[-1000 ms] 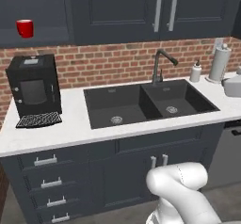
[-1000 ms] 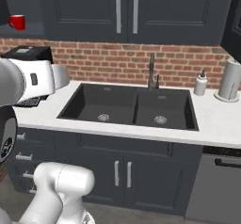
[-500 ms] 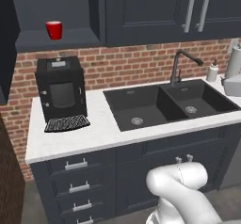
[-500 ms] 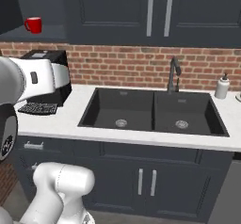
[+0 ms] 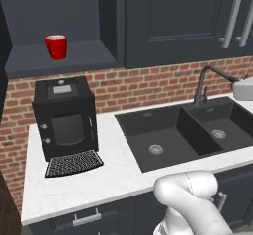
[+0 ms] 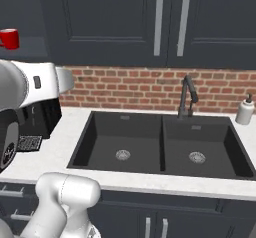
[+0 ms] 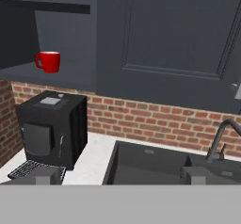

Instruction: Gather all objects into one cabinet and sort the glasses and bowls to opposite sides.

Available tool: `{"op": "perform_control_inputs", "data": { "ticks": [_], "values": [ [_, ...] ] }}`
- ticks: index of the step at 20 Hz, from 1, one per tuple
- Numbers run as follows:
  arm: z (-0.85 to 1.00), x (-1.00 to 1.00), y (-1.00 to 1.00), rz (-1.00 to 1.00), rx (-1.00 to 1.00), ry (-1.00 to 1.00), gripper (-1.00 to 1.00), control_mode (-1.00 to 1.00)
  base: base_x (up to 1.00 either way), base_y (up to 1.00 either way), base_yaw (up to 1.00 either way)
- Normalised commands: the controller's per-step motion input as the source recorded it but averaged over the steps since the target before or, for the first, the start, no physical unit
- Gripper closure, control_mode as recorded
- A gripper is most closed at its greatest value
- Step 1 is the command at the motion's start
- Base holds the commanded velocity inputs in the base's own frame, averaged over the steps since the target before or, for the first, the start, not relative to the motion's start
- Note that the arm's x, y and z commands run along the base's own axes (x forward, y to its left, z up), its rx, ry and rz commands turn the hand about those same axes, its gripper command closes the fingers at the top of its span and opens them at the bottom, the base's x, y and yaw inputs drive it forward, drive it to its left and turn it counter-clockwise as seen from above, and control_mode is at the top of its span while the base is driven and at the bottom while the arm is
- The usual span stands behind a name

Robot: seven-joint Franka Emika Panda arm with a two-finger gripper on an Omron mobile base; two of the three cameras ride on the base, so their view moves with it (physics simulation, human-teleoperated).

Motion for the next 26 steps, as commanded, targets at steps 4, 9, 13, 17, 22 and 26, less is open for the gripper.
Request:
{"op": "perform_control_inputs", "data": {
  "ticks": [4, 9, 13, 17, 22, 26],
  "values": [
    [0.00, 0.00, 0.00, 0.00, 0.00, 0.00, -1.00, 1.00, 0.32, 0.87, 0.00],
    [0.00, 0.00, 0.00, 0.00, 0.00, 0.00, -1.00, 1.00, 0.02, 1.00, 0.00],
    [0.00, 0.00, 0.00, 0.00, 0.00, 0.00, -1.00, 1.00, 0.00, 1.00, 0.08],
    [0.00, 0.00, 0.00, 0.00, 0.00, 0.00, -1.00, 1.00, 0.00, 1.00, 0.22],
    [0.00, 0.00, 0.00, 0.00, 0.00, 0.00, -1.00, 1.00, 0.00, 1.00, 0.27],
    [0.00, 0.00, 0.00, 0.00, 0.00, 0.00, -1.00, 1.00, 0.25, 0.54, 0.07]
  ]
}}
